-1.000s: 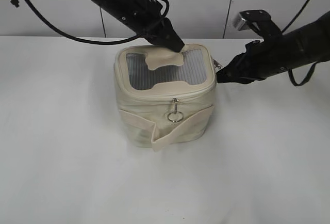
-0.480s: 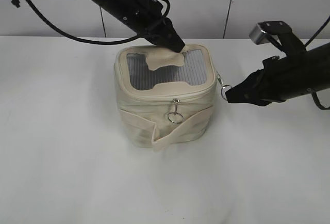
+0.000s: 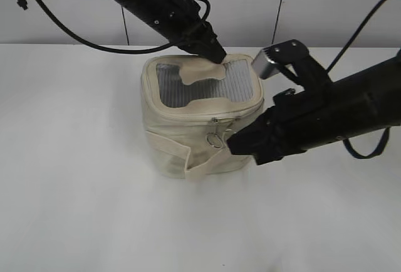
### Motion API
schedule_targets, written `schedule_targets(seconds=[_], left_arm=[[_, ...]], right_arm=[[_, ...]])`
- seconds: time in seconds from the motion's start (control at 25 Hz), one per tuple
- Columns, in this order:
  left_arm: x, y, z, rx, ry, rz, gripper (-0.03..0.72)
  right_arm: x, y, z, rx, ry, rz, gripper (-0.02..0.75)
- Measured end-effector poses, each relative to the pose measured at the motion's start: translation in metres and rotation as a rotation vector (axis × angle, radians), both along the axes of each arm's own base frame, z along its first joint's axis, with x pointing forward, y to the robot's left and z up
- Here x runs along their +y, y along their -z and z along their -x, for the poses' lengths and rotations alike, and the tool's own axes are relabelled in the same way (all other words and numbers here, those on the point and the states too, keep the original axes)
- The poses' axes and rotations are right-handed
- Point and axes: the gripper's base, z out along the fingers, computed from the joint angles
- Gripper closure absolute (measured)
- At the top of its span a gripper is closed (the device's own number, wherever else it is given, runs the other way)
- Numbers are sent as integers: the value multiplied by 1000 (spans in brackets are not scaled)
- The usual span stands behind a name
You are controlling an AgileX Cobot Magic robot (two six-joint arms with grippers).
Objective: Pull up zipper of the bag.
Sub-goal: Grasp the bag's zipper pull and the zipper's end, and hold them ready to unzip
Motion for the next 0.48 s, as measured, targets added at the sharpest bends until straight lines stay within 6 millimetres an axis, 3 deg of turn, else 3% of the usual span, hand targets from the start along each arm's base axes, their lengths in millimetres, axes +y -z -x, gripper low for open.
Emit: schedule_targets(seconds=[0.24, 0.48], left_arm=[[-9, 0, 4, 3, -15, -5, 655], [-11, 0, 5, 11, -23, -2, 655]], right_arm=[[46, 2, 14, -60, 14, 10, 729], [65, 8, 5, -50, 14, 3, 729]])
